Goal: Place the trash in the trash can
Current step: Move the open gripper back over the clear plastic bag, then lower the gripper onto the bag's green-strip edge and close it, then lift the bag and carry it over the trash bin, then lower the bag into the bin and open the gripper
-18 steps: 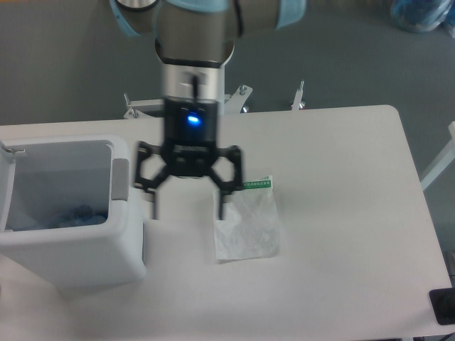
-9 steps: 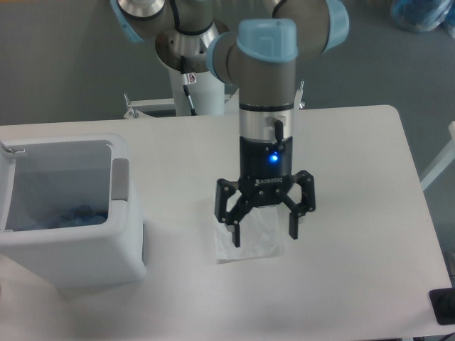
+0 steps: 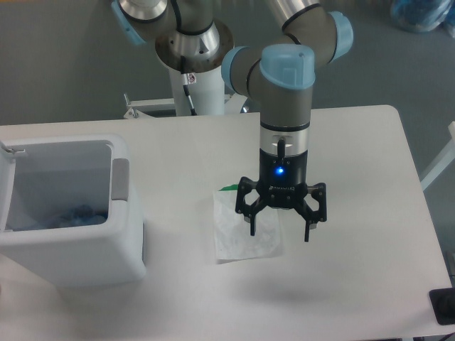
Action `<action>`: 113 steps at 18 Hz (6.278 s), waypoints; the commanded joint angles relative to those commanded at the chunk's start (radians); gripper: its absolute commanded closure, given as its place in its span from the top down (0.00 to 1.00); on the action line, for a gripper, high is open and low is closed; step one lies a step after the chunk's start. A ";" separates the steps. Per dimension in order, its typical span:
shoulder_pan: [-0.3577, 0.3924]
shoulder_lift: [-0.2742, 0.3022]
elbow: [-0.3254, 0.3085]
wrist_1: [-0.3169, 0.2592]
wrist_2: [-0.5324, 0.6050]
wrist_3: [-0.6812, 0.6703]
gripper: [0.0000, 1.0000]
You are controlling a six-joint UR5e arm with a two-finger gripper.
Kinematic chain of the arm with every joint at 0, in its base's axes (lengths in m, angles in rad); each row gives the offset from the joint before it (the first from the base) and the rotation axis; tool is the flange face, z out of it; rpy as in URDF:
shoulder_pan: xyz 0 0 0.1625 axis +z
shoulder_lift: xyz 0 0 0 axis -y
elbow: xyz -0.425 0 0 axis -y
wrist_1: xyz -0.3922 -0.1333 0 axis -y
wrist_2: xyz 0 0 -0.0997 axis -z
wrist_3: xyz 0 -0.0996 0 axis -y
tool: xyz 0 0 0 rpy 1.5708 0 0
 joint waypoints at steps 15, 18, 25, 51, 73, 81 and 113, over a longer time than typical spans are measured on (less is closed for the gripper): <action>0.011 -0.189 0.011 -0.002 0.011 0.028 1.00; 0.011 -0.206 0.009 -0.005 0.011 0.031 1.00; 0.006 -0.235 0.003 -0.003 0.084 0.058 1.00; 0.000 -0.222 -0.052 0.002 0.112 0.052 0.00; 0.060 -0.038 0.213 0.006 -0.172 -0.268 0.00; 0.046 0.084 0.296 0.006 -0.320 -0.477 0.00; -0.230 0.364 0.001 0.003 -0.380 -0.601 0.00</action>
